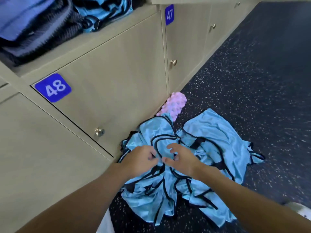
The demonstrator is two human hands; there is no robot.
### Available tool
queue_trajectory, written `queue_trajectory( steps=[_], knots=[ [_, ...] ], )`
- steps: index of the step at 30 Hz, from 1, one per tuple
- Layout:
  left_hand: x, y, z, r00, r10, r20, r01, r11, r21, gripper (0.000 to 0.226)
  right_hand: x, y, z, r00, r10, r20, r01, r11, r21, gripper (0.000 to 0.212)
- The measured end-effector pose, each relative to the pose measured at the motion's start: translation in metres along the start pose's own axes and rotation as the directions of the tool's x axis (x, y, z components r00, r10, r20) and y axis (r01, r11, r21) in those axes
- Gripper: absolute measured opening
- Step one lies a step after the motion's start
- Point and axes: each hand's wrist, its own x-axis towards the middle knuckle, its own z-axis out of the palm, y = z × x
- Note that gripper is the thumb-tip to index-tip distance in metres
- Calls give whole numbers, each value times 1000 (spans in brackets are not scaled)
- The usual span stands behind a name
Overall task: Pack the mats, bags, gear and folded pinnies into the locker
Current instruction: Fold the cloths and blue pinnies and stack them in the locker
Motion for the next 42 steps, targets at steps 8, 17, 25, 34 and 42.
queue_trajectory(
  steps=[8, 17, 25, 34, 42],
  knots=[
    [14, -10, 20, 975, 22, -222, -19, 1000, 17, 12, 6, 8, 30, 998, 30, -60, -24, 995, 94, 37],
    [93, 21, 41, 964, -47, -261, 171, 864, 474, 54, 15, 34, 13, 986, 87, -139, -64, 985, 160, 24],
    [97, 15, 30, 955, -76, -285, 218, 832, 510, 19, 15, 42, -7, 983, 118, -141, -86, 973, 216, 28],
    [32, 70, -59, 907, 303, -293, -310, 951, 24, 24, -7, -27, -58, 934, -159, -320, 162, 987, -17, 72],
    [-78, 155, -168, 776, 533, -337, -541, 837, 77, 26, -79, -154, -141, 839, -454, -300, 439, 890, -121, 8]
  ],
)
